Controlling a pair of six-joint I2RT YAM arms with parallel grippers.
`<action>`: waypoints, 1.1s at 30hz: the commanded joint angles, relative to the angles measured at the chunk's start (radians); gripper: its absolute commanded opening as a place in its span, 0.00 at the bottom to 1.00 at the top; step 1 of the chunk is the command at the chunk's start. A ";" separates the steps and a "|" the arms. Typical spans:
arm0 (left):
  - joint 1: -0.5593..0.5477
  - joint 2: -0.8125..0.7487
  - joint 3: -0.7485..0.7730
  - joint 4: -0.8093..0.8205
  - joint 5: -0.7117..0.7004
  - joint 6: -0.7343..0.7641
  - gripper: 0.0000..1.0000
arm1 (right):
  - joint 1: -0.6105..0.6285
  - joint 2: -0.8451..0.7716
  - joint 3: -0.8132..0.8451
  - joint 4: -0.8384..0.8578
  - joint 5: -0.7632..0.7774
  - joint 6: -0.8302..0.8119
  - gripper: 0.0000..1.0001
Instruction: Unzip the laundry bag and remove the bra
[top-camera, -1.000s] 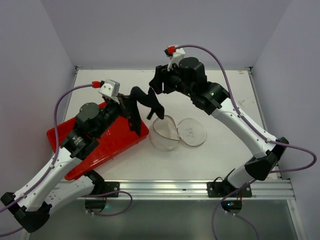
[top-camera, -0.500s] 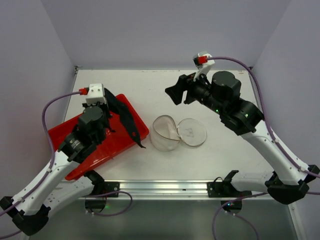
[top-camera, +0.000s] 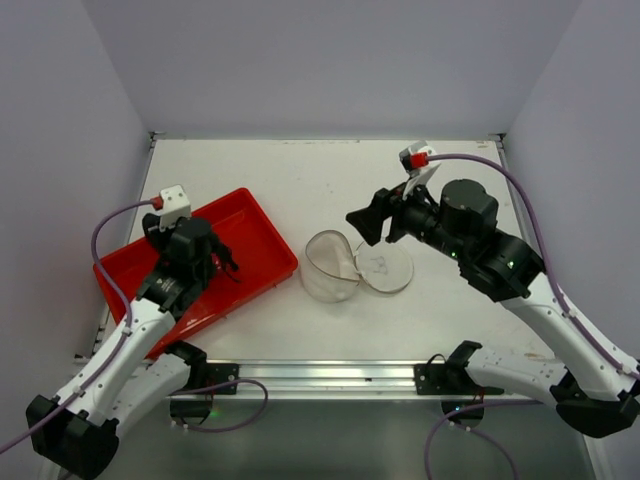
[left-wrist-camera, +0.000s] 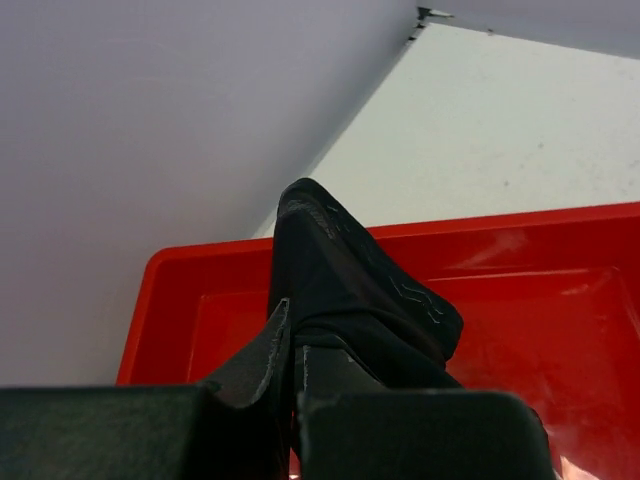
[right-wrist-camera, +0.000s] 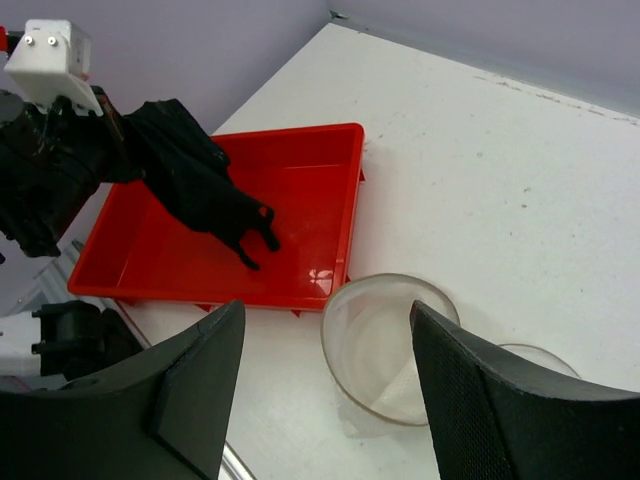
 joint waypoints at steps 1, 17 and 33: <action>0.032 0.023 -0.040 0.105 -0.096 -0.009 0.00 | 0.001 -0.054 -0.027 0.012 -0.032 -0.034 0.69; 0.034 0.039 -0.121 -0.010 -0.121 -0.200 0.06 | 0.001 -0.125 -0.088 0.043 -0.061 -0.034 0.70; 0.034 0.151 -0.002 -0.049 -0.100 -0.192 0.49 | 0.001 -0.137 -0.062 0.031 -0.032 -0.046 0.71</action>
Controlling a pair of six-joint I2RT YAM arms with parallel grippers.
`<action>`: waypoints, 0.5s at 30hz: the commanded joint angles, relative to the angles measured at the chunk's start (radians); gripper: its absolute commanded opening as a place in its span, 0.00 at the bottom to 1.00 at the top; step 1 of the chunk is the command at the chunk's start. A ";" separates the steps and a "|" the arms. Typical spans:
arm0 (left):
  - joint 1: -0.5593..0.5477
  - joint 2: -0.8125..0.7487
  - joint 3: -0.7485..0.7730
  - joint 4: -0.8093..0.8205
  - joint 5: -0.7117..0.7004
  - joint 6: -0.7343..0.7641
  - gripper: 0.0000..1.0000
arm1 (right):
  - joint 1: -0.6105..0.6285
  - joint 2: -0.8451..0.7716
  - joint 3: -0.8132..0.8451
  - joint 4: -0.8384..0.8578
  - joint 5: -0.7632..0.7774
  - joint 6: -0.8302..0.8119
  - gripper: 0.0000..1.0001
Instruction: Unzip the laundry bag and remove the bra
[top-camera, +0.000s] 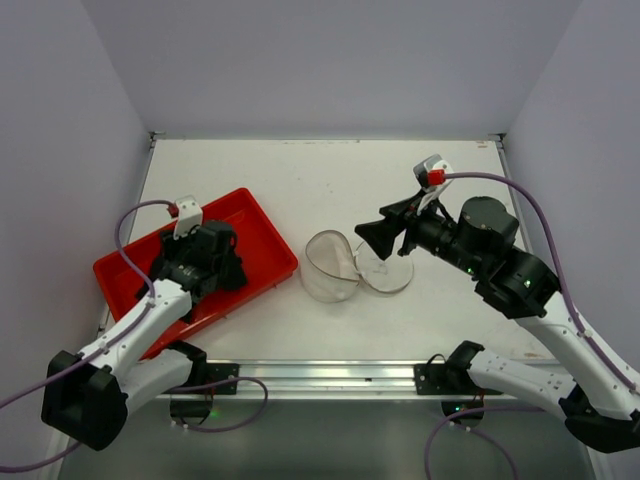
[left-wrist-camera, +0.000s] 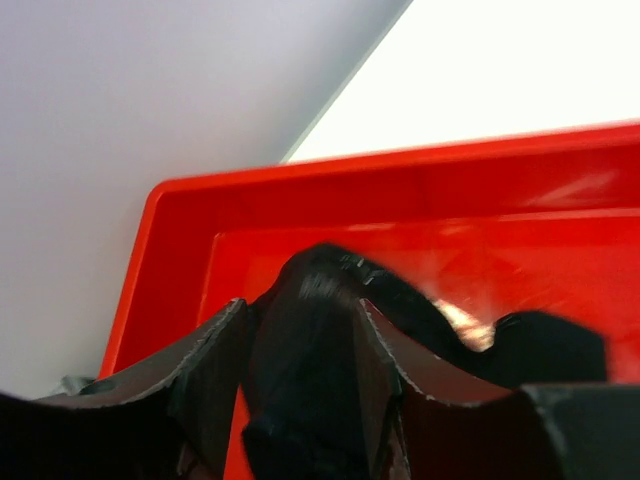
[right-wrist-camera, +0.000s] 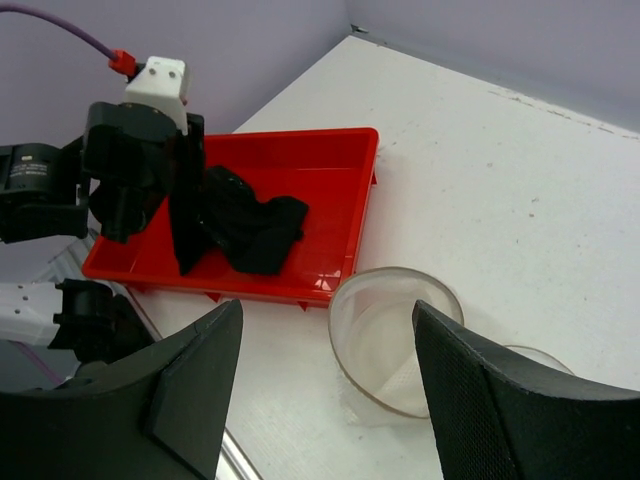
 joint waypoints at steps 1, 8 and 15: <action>0.008 -0.061 0.122 0.035 0.042 0.012 0.51 | 0.001 -0.007 0.017 0.018 0.007 -0.014 0.71; 0.009 -0.121 0.176 0.116 0.369 -0.045 0.58 | 0.001 0.017 -0.023 0.056 -0.002 0.003 0.71; 0.003 -0.044 0.181 0.226 0.884 -0.065 0.66 | 0.001 0.057 -0.193 0.166 -0.037 0.069 0.69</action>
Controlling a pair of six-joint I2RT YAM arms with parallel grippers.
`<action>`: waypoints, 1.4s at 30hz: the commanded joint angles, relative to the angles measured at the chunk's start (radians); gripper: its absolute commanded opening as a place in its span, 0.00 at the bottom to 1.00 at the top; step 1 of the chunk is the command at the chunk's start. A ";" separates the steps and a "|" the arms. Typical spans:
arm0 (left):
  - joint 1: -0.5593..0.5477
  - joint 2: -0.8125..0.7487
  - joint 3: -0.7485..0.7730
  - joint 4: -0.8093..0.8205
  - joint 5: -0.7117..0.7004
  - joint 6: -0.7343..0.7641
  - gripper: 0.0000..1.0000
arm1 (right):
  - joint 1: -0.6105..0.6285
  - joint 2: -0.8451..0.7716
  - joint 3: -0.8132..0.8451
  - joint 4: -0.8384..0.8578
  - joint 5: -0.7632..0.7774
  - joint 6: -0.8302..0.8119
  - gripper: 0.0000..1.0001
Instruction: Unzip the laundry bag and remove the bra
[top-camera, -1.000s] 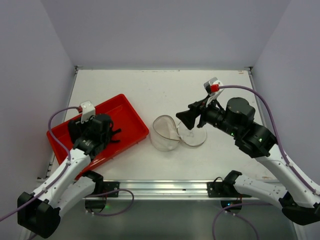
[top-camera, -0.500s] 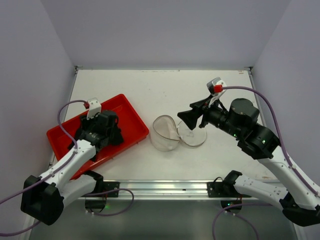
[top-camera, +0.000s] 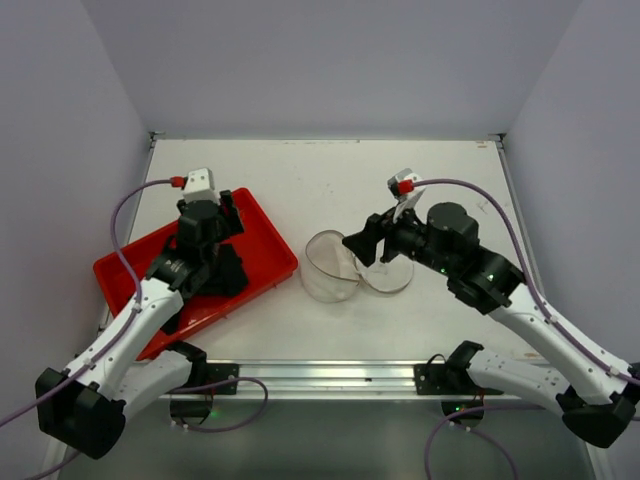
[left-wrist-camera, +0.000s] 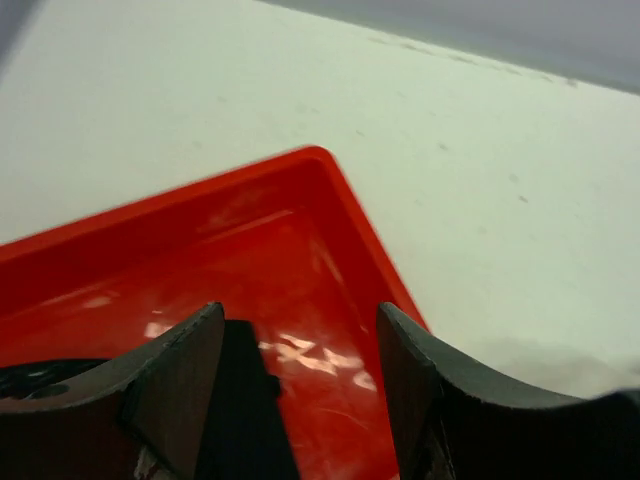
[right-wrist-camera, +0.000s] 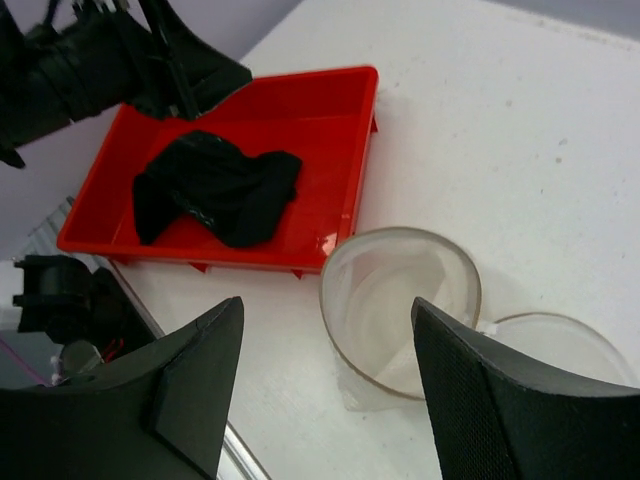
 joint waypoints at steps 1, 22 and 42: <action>-0.004 0.038 -0.037 0.143 0.407 -0.055 0.66 | 0.001 0.059 -0.076 0.070 -0.016 0.039 0.69; -0.231 0.258 -0.144 0.587 0.613 0.056 0.80 | 0.001 0.168 -0.299 0.236 0.337 0.127 0.67; -0.240 0.319 -0.164 0.520 0.341 0.078 0.41 | 0.069 0.288 -0.282 0.340 -0.079 0.044 0.59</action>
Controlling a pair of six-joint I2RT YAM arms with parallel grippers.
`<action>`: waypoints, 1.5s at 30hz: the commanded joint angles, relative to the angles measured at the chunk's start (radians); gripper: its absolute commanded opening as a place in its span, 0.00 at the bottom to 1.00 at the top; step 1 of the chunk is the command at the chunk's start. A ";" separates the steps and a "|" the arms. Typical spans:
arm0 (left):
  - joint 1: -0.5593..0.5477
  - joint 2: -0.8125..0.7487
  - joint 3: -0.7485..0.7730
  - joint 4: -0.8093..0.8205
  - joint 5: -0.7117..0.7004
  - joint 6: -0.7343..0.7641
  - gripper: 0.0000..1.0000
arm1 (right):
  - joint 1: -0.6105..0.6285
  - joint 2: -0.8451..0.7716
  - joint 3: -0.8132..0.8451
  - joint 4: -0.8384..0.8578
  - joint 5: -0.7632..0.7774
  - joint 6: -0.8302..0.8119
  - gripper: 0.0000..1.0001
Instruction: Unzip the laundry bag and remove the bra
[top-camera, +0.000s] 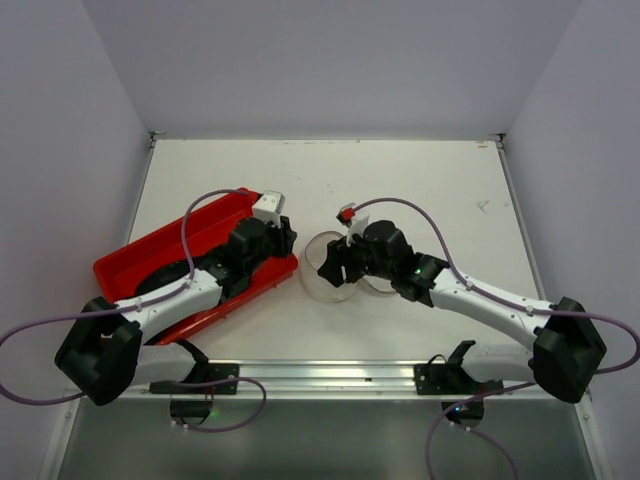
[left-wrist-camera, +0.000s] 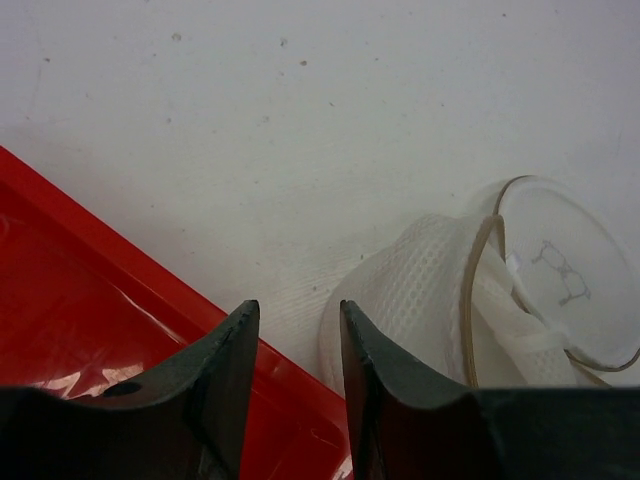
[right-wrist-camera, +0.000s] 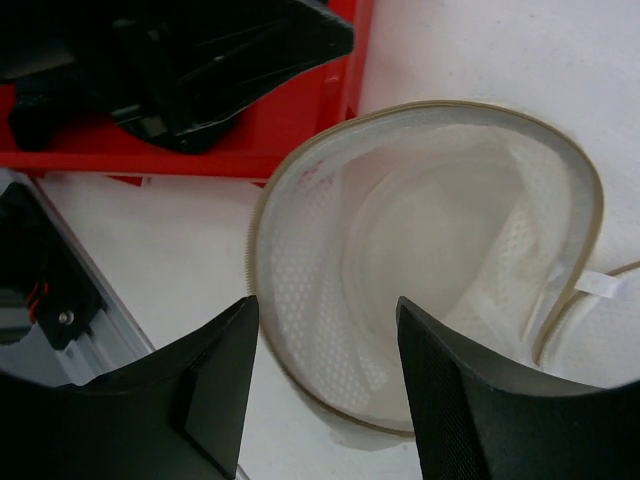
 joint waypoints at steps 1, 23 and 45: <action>-0.005 0.006 0.008 0.015 -0.043 0.011 0.41 | 0.025 -0.061 0.021 -0.001 -0.028 -0.044 0.60; -0.022 -0.244 -0.051 0.096 0.139 0.022 0.95 | 0.008 -0.349 0.047 -0.223 0.617 -0.013 0.97; -0.035 -0.431 -0.142 0.236 0.285 0.008 1.00 | 0.008 -0.507 0.052 -0.306 0.756 0.047 0.99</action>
